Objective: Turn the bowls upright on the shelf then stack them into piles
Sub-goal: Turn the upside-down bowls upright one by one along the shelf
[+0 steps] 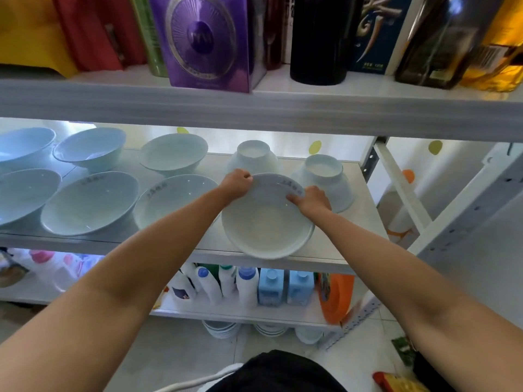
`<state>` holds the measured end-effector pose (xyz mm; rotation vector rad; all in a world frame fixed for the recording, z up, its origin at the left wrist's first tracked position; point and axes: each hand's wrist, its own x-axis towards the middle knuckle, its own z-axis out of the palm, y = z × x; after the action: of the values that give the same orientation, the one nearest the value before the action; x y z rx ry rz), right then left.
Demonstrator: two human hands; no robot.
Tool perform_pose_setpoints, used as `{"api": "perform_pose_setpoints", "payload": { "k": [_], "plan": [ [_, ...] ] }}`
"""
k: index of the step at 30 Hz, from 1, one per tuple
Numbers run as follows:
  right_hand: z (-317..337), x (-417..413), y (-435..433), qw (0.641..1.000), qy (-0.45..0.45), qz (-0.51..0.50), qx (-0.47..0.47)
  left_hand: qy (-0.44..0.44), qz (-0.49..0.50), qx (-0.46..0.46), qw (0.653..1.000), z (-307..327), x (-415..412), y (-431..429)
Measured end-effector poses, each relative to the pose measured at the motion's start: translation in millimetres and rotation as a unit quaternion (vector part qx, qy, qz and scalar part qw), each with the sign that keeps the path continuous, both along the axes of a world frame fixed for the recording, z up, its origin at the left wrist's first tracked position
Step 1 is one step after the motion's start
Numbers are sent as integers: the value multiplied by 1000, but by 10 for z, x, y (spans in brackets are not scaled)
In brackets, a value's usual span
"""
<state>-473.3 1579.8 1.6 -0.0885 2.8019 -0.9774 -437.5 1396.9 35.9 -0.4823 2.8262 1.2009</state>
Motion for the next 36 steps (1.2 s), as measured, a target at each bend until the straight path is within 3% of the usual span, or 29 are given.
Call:
{"api": "perform_pose_setpoints", "payload": {
  "k": [8,14,19,26,31,36],
  "plan": [
    [-79,-205,28,1000,-16,0,9,-53,-73,-121,988,-118,-136,-86],
    [86,-345,323,969,205,-66,123,-30,-138,-198,970,-157,-342,74],
    [-12,-456,524,971,102,26,215,6,-226,-240,944,-203,-474,356],
    [-64,-549,562,932,192,51,303,0,-282,-245,928,-262,-623,452],
    [-38,-603,547,945,206,18,253,-4,-294,-238,926,-277,-703,489],
    [-25,-673,565,983,145,-33,111,-24,-298,-233,925,-340,-759,477]
  ]
}}
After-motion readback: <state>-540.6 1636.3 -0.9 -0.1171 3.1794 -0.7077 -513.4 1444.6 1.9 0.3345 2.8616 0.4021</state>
